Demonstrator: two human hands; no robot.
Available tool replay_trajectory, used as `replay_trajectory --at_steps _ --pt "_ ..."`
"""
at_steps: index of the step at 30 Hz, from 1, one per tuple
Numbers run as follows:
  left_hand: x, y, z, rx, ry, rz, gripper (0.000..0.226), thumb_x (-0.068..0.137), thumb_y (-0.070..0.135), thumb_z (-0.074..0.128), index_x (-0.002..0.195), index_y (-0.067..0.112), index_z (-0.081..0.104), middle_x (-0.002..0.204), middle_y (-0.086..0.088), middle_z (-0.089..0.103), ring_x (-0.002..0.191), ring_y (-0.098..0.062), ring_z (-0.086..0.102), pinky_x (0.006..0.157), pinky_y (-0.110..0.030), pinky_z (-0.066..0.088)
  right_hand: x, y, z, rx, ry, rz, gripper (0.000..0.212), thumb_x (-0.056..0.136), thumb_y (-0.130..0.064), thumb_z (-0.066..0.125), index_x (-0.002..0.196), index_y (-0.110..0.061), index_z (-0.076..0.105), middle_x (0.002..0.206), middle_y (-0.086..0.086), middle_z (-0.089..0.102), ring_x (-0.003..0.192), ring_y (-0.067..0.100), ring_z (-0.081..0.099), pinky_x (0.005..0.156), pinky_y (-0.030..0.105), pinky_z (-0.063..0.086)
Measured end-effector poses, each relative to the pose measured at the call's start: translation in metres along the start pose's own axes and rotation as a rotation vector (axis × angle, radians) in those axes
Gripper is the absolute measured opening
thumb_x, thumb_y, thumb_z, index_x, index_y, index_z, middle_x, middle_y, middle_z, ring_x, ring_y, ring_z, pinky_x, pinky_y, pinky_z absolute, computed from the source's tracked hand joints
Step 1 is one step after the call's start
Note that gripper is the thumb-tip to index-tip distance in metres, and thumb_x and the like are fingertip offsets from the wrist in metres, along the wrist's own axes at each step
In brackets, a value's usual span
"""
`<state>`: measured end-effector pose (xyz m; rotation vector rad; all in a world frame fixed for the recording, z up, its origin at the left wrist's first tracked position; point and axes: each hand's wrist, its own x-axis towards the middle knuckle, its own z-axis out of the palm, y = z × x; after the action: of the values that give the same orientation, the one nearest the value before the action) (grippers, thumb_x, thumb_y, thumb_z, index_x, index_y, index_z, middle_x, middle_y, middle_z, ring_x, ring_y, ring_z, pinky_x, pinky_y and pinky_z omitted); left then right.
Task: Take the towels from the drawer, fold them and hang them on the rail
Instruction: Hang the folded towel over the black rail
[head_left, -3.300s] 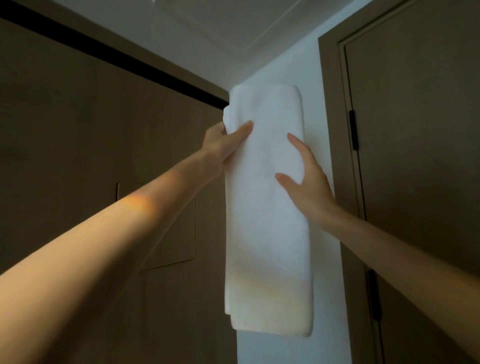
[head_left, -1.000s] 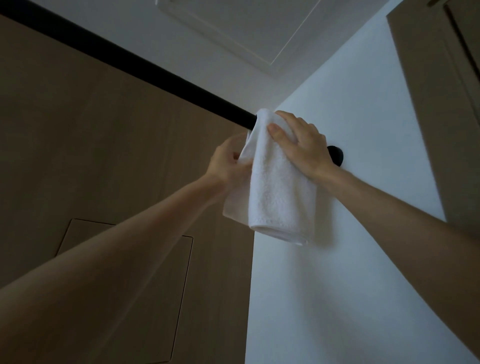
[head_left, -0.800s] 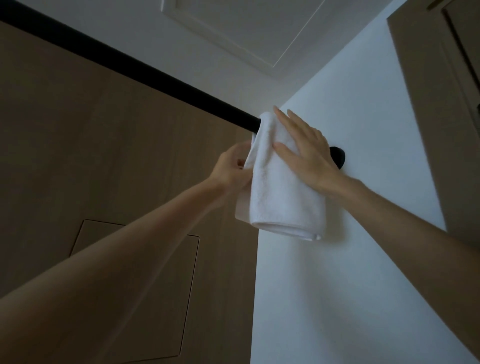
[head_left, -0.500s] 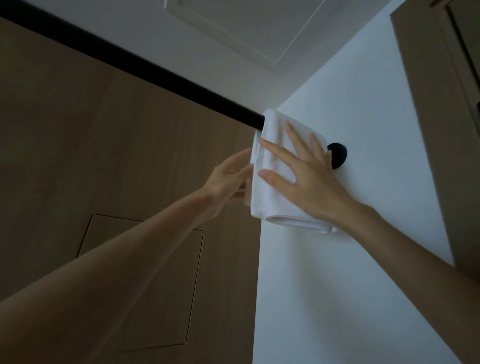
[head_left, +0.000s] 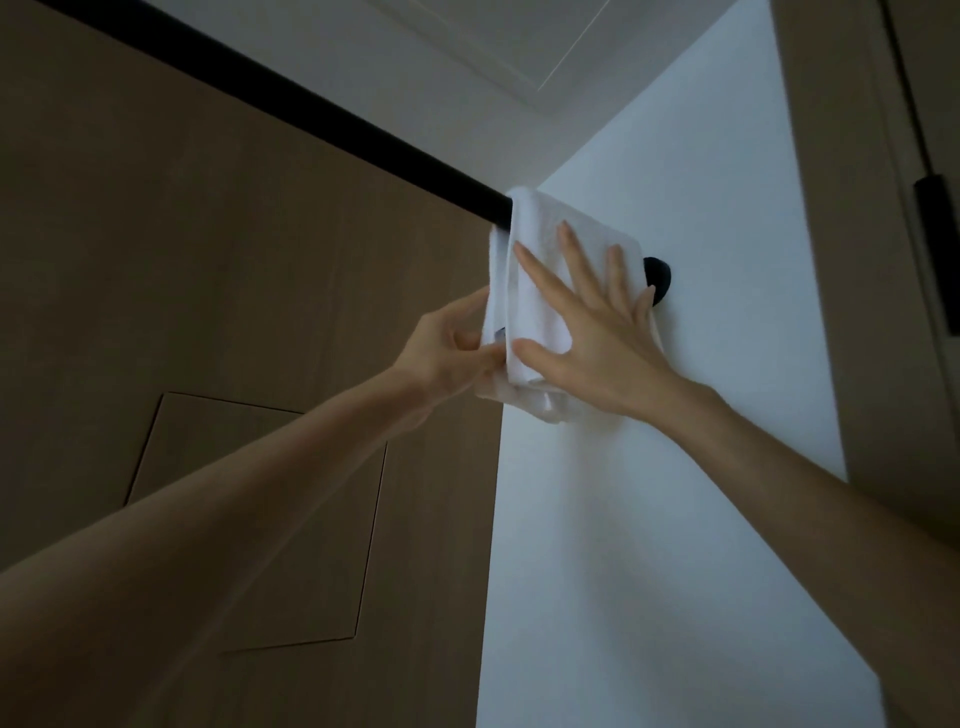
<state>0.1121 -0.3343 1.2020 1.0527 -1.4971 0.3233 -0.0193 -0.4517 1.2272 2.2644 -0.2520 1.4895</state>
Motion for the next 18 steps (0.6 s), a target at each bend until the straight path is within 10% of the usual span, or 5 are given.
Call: replay_trajectory --at_steps 18 --pt "0.018 0.005 0.066 -0.298 -0.105 -0.224 0.045 0.103 0.021 0.043 0.146 0.034 0.036 0.129 -0.004 0.062 0.109 -0.023 0.066 0.094 -0.045 0.053 -0.033 0.048 0.010 0.306 -0.148 0.092 0.063 0.102 -0.044 0.024 0.146 -0.044 -0.022 0.155 -0.023 -0.028 0.144 0.017 -0.028 0.118 0.054 -0.009"
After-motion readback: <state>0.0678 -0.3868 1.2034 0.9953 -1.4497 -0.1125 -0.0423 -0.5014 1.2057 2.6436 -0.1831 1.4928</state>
